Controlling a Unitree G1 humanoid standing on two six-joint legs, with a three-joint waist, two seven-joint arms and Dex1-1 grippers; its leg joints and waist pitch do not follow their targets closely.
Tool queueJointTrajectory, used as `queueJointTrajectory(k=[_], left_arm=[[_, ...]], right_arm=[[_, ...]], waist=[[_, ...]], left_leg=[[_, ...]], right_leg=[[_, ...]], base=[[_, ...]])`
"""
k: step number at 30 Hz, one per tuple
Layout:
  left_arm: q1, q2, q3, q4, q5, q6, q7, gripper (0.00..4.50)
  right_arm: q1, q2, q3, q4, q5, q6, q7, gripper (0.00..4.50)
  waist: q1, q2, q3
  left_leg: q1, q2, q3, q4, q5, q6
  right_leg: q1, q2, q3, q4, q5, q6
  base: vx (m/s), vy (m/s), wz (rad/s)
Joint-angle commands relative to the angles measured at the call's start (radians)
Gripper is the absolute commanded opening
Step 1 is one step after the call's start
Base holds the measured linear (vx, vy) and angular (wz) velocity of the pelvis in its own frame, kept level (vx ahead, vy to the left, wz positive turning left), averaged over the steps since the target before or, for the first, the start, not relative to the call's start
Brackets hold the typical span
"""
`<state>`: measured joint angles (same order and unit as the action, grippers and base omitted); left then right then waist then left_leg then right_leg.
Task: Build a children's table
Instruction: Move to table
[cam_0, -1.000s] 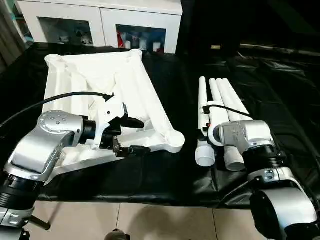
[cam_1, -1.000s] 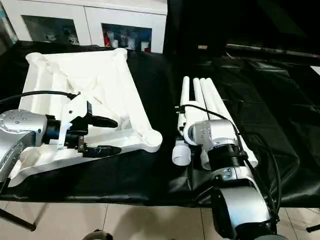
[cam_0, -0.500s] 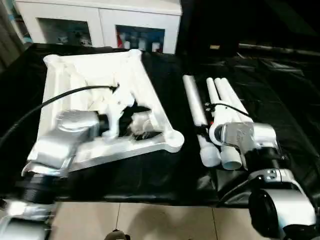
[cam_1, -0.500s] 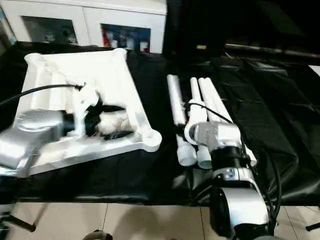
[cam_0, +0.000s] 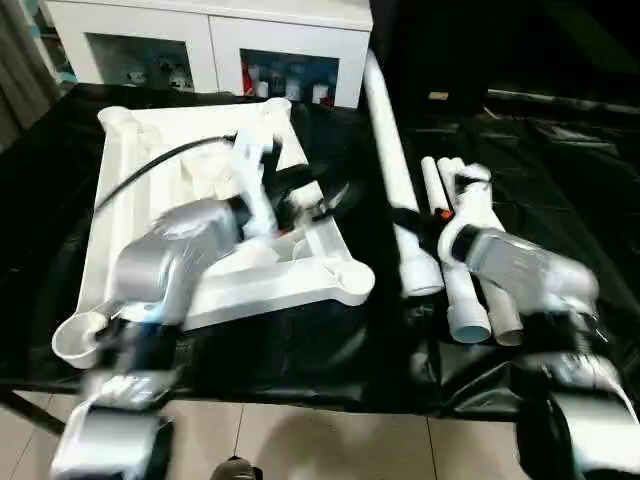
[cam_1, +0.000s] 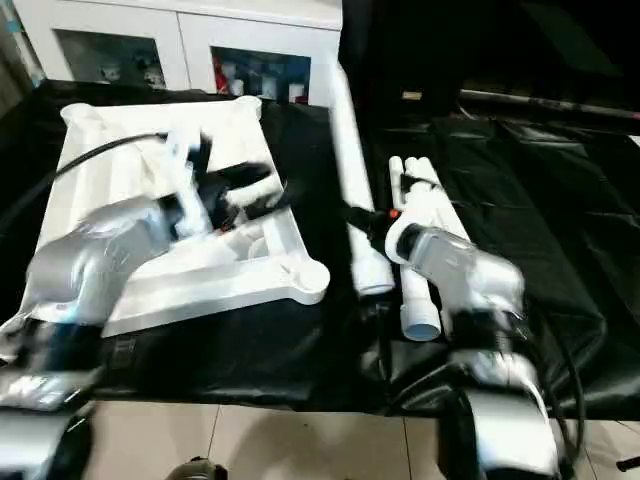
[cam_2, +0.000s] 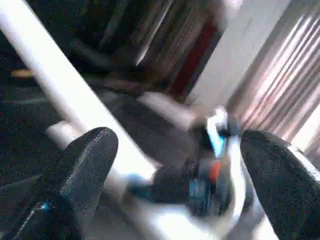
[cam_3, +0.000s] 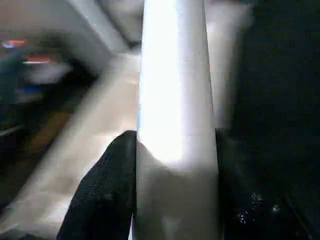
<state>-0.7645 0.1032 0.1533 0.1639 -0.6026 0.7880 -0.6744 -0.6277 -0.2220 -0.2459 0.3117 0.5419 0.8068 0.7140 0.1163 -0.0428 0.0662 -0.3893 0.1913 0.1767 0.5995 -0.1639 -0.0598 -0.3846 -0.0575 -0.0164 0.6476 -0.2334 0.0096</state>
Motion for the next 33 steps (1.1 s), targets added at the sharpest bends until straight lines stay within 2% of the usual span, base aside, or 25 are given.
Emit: queueJointTrajectory(k=[1, 3, 6, 7, 12, 15, 16, 18, 20, 21, 22, 24, 25, 26, 30, 33], left_arm=[[-0.06, -0.039, 0.073, 0.054, -0.102, 0.073, 0.066, 4.5], [-0.097, -0.074, 0.117, 0.089, -0.16, 0.097, 0.099, 4.5], [-0.126, -0.103, 0.154, 0.107, -0.218, 0.134, 0.122, 4.5], [-0.13, -0.109, 0.154, 0.108, -0.218, 0.135, 0.124, 4.5], [-0.148, -0.137, 0.183, 0.123, -0.246, 0.145, 0.17, 4.5], [-0.139, -0.14, 0.183, 0.126, -0.246, 0.15, 0.212, 4.5], [-0.137, -0.14, 0.181, 0.126, -0.242, 0.15, 0.219, 4.21], [-0.127, -0.142, 0.179, 0.113, -0.248, 0.159, 0.221, 4.21], [-0.113, -0.142, 0.168, 0.091, -0.246, 0.172, 0.227, 4.09], [-0.107, -0.141, 0.16, 0.081, -0.237, 0.176, 0.233, 3.83], [-0.099, -0.14, 0.148, 0.072, -0.223, 0.182, 0.249, 3.76], [-0.083, -0.137, 0.117, 0.054, -0.189, 0.186, 0.298, 3.71], [-0.083, -0.137, 0.117, 0.054, -0.189, 0.186, 0.298, 3.61], [-0.08, -0.143, 0.117, 0.046, -0.191, 0.186, 0.323, 3.33], [-0.07, -0.156, 0.11, 0.025, -0.193, 0.187, 0.343, 3.13], [-0.067, -0.154, 0.11, 0.021, -0.187, 0.182, 0.35, 2.9]], right_arm=[[0.027, -0.029, 0.029, -0.096, 0.077, 0.027, 0.131, 1.82], [0.045, -0.04, 0.043, -0.129, 0.108, 0.042, 0.183, 1.82], [0.061, -0.044, 0.044, -0.173, 0.155, 0.072, 0.222, 1.82], [0.066, -0.042, 0.044, -0.187, 0.169, 0.081, 0.228, 1.82], [0.083, -0.038, 0.06, -0.213, 0.182, 0.08, 0.238, 1.82], [0.087, -0.036, 0.069, -0.215, 0.18, 0.077, 0.232, 1.82], [0.088, -0.035, 0.07, -0.216, 0.178, 0.076, 0.231, 1.82], [0.089, -0.034, 0.073, -0.218, 0.182, 0.077, 0.227, 1.82], [0.087, -0.033, 0.083, -0.218, 0.168, 0.068, 0.218, 1.82], [0.086, -0.032, 0.089, -0.218, 0.157, 0.059, 0.214, 1.82], [0.082, -0.03, 0.1, -0.215, 0.133, 0.04, 0.201, 1.82], [0.066, -0.023, 0.128, -0.213, 0.076, -0.015, 0.158, 1.82], [0.066, -0.023, 0.128, -0.213, 0.075, -0.015, 0.158, 1.82], [0.058, -0.02, 0.143, -0.214, 0.055, -0.034, 0.142, 1.82], [0.037, -0.006, 0.151, -0.226, 0.056, -0.04, 0.123, 1.82], [0.027, -0.001, 0.149, -0.225, 0.057, -0.043, 0.114, 1.82]], waist=[[0.006, -0.014, -0.083], [0.01, -0.016, -0.081], [0.011, -0.018, -0.08], [0.009, -0.022, -0.079], [0.009, -0.021, -0.077], [0.007, -0.022, -0.075], [0.008, -0.022, -0.076], [0.008, -0.024, -0.076], [0.009, -0.024, -0.077], [0.008, -0.024, -0.077], [0.008, -0.024, -0.077], [0.007, -0.024, -0.076], [0.006, -0.025, -0.074], [0.006, -0.022, -0.074], [0.004, -0.027, -0.074], [0.006, -0.026, -0.074]], left_leg=[[0.019, 0.023, 0.0, -0.049, -0.036, 0.062], [0.023, 0.025, -0.001, -0.048, -0.049, 0.064], [0.022, 0.024, -0.003, -0.052, -0.058, 0.049], [0.021, 0.025, -0.002, -0.052, -0.061, 0.048], [0.023, 0.027, -0.005, -0.057, -0.087, 0.021], [0.022, 0.028, -0.006, -0.058, -0.09, 0.012], [0.023, 0.028, -0.006, -0.059, -0.089, 0.011], [0.022, 0.028, -0.006, -0.059, -0.083, 0.011], [0.022, 0.028, -0.006, -0.058, -0.071, 0.013], [0.022, 0.028, -0.007, -0.058, -0.068, 0.012], [0.022, 0.029, -0.007, -0.059, -0.069, 0.011], [0.022, 0.032, -0.008, -0.06, -0.075, 0.003], [0.023, 0.029, -0.007, -0.061, -0.084, -0.001], [0.024, 0.03, -0.007, -0.061, -0.09, -0.007], [0.023, 0.03, -0.007, -0.061, -0.087, -0.007], [0.022, 0.029, -0.007, -0.061, -0.08, -0.001]], right_leg=[[0.058, -0.064, 0.026, -0.057, 0.178, -0.283], [0.056, -0.066, 0.027, -0.062, 0.142, -0.285], [0.055, -0.067, 0.025, -0.067, 0.083, -0.279], [0.055, -0.066, 0.025, -0.069, 0.076, -0.275], [0.052, -0.069, 0.026, -0.077, 0.005, -0.247], [0.051, -0.068, 0.026, -0.078, 0.0, -0.235], [0.051, -0.069, 0.026, -0.079, -0.001, -0.231], [0.051, -0.069, 0.026, -0.078, 0.008, -0.23], [0.051, -0.069, 0.026, -0.077, 0.024, -0.229], [0.051, -0.069, 0.026, -0.076, 0.032, -0.231], [0.051, -0.069, 0.026, -0.075, 0.033, -0.231], [0.049, -0.07, 0.026, -0.076, 0.029, -0.221], [0.048, -0.069, 0.026, -0.079, 0.009, -0.214], [0.048, -0.071, 0.027, -0.079, -0.005, -0.212], [0.049, -0.069, 0.028, -0.079, 0.008, -0.211], [0.048, -0.068, 0.027, -0.078, 0.02, -0.211]], base=[[0.0, 0.0, 0.0], [0.0, 0.0, 0.0], [0.0, 0.0, 0.0], [0.0, 0.0, 0.0], [0.0, 0.0, 0.0], [0.0, 0.0, 0.0], [0.0, 0.0, 0.0], [0.0, 0.0, 0.0], [0.0, 0.0, 0.0], [0.0, 0.0, 0.0], [0.0, 0.0, 0.0], [0.0, 0.0, 0.0], [0.0, 0.0, 0.0], [0.0, 0.0, 0.0], [0.0, 0.0, 0.0], [0.0, 0.0, 0.0]])
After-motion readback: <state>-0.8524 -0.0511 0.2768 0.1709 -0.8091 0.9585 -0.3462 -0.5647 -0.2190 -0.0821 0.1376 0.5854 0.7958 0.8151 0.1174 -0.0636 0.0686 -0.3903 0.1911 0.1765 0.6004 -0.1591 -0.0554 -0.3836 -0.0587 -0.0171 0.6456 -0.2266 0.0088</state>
